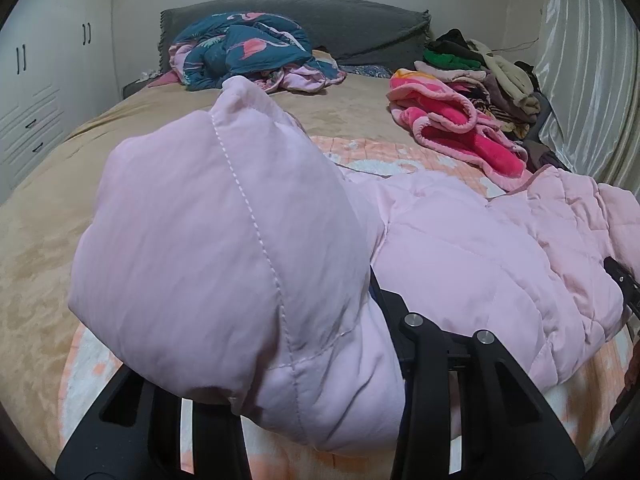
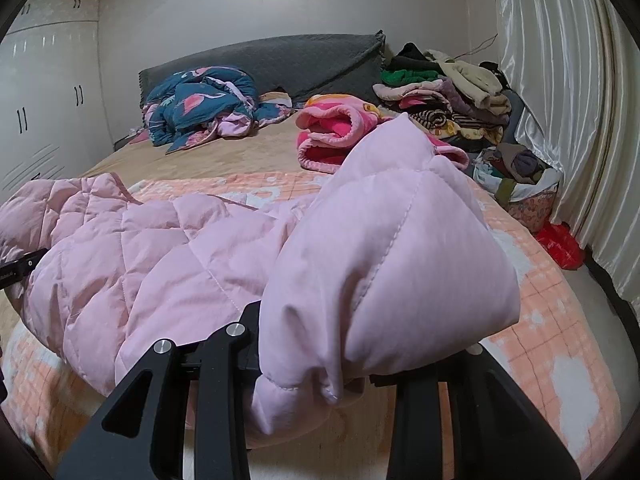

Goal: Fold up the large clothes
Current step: 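Lift the jacket edge with both grippers and fold it over the rest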

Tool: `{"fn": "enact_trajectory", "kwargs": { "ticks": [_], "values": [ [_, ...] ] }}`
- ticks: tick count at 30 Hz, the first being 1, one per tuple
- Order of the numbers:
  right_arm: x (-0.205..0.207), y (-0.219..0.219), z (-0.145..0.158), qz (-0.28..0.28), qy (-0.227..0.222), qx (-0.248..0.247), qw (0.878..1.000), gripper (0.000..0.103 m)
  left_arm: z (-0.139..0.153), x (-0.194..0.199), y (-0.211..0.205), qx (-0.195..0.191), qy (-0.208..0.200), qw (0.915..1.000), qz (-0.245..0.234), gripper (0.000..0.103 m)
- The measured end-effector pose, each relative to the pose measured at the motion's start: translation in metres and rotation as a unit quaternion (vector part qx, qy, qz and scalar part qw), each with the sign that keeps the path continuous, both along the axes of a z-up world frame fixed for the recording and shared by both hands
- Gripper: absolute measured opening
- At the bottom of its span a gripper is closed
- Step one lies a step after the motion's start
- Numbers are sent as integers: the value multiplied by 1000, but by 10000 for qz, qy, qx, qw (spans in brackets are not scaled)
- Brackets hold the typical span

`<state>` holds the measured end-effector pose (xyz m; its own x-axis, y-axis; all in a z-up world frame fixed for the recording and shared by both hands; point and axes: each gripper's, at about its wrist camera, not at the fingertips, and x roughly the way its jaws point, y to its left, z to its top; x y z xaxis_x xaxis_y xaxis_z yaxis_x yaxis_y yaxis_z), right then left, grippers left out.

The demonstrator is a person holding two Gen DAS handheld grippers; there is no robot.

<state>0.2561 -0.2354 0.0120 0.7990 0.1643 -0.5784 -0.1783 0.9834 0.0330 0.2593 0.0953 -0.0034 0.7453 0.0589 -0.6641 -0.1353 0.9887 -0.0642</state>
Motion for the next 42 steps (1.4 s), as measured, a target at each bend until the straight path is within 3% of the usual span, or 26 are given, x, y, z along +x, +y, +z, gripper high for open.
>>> {"fn": "enact_trajectory", "kwargs": {
  "ticks": [19, 42],
  "values": [
    [-69, -2, 15, 69, -42, -213, 9997, 31, 10, -51, -12, 134, 22, 9998, -158, 31],
    [-108, -7, -8, 42, 106, -294, 9995, 32, -17, -105, -24, 434, 116, 9988, -216, 31]
  ]
}}
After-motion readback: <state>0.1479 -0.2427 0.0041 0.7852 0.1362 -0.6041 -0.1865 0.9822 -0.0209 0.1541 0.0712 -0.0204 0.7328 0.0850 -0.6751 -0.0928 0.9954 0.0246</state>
